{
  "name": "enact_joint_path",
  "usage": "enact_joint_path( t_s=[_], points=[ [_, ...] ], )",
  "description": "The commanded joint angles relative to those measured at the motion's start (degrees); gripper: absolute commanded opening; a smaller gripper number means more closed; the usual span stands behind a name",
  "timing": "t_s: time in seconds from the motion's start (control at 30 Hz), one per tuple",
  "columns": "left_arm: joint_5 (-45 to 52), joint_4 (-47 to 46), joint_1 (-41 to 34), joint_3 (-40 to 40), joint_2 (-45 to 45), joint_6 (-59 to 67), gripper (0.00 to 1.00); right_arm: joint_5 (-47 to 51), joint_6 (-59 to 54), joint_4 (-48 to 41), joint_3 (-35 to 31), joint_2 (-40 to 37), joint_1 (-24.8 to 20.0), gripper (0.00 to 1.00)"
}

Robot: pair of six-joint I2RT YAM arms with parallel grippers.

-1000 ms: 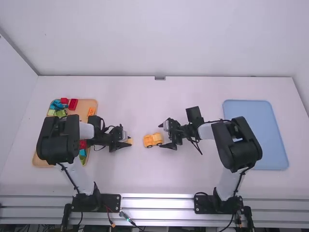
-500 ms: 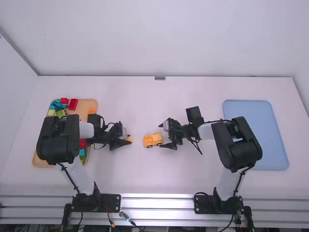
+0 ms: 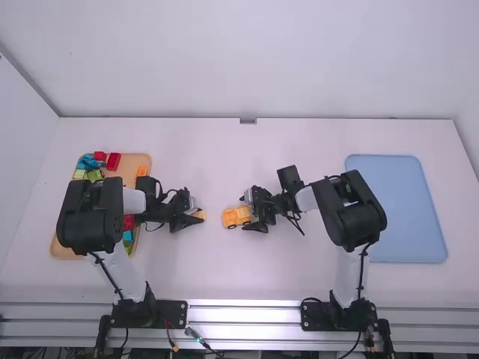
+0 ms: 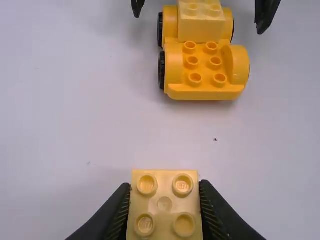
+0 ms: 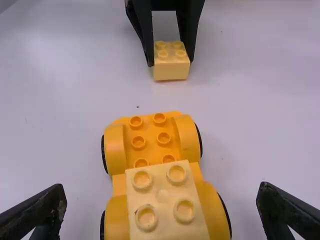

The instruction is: Assemble lego blocks to make yellow taxi

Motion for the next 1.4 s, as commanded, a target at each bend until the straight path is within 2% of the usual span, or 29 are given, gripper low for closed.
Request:
enact_joint_path(
  t_s=[0.0,0.2,0.4,0.63,0.8,0.83,0.93,1.03,1.13,1.37],
  points=[
    [1.25,-0.28,-0.07,0.33,0.59,-0.39,0.11,-0.61,-2.14,-0.42,0.98,1.27,-0.22,0.99],
    [2.14,-0.48,-0.07,0.33,0.59,-0.37,0.11,-0.5,-4.57,0.33,1.09,1.33,0.9,0.99],
    [4.28,-0.31,-0.04,0.46,0.59,-0.39,0.13,3.76,-5.64,0.13,1.11,1.7,3.28,0.99],
    [4.31,-0.5,-0.07,0.61,0.59,-0.42,0.11,3.58,-3.23,-0.17,3.85,5.4,3.61,1.0],
    [4.31,-0.72,-0.04,0.59,0.59,-0.37,0.11,0.5,-3.43,-3.52,6.56,7.26,3.04,0.91],
    [4.31,-0.72,-0.04,0.59,0.59,-0.37,0.1,0.11,-3.93,-4.55,7.06,7.19,2.84,0.83],
    [4.33,-0.74,-0.07,0.7,0.59,-0.39,0.09,0.15,-3.23,-4.55,7.32,7.17,2.71,0.69],
    [4.33,-0.9,-0.04,0.98,0.59,-0.63,0.06,0.02,-3.21,-5.05,7.45,7.17,2.32,0.61],
    [4.31,-2.54,-0.09,2.05,0.59,-0.61,0.02,0.83,0.15,-4.24,7.43,7.17,2.32,0.56],
    [3.76,-6.29,-1.09,6.12,0.37,-4.35,0.02,2.73,3.04,-4.17,7.41,7.15,2.36,0.53]
  ],
)
